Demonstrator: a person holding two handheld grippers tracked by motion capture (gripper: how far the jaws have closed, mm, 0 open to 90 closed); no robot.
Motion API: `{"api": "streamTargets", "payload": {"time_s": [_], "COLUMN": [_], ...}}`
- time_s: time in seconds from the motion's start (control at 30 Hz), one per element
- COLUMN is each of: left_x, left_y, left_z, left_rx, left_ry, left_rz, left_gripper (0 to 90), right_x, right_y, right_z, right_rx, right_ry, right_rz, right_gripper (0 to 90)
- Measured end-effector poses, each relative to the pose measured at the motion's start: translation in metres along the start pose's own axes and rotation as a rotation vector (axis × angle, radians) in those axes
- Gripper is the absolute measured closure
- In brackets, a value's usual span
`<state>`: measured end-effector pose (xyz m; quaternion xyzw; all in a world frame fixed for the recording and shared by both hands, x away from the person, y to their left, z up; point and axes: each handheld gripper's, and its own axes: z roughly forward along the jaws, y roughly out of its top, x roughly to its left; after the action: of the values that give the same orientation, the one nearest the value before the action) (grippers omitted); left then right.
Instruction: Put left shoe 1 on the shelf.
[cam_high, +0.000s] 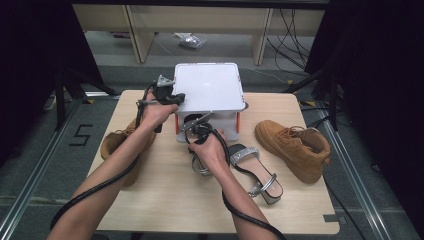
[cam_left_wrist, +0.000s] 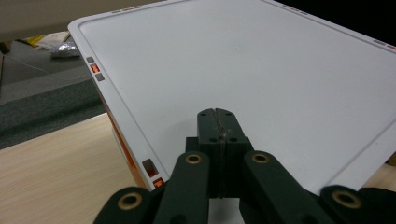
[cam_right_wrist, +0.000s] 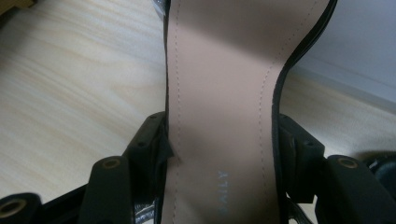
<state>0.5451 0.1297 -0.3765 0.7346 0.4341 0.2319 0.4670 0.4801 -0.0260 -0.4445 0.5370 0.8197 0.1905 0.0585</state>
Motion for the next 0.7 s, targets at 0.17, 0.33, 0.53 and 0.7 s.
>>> {"api": "streamTargets", "payload": {"time_s": [0.17, 0.33, 0.53, 0.7], "left_x": [0.000, 0.001, 0.000, 0.000], "left_y": [0.000, -0.001, 0.000, 0.000], "left_z": [0.000, -0.001, 0.000, 0.000], "left_rx": [-0.002, 0.005, 0.001, 0.001], "left_ry": [0.000, -0.001, -0.002, -0.001], "left_rz": [-0.002, 0.007, 0.003, 0.009], "left_gripper": [89.6, 89.6, 89.6, 89.6], "right_x": [0.002, 0.005, 0.005, 0.001], "right_y": [0.005, 0.009, 0.009, 0.007], "right_z": [0.008, 0.017, 0.025, 0.036], "right_rx": [-0.008, -0.018, 0.025, 0.001], "right_ry": [-0.005, -0.007, -0.026, -0.049], "right_rz": [-0.004, 0.035, 0.023, -0.078], "right_gripper": [43.5, 43.5, 43.4, 43.3]}}
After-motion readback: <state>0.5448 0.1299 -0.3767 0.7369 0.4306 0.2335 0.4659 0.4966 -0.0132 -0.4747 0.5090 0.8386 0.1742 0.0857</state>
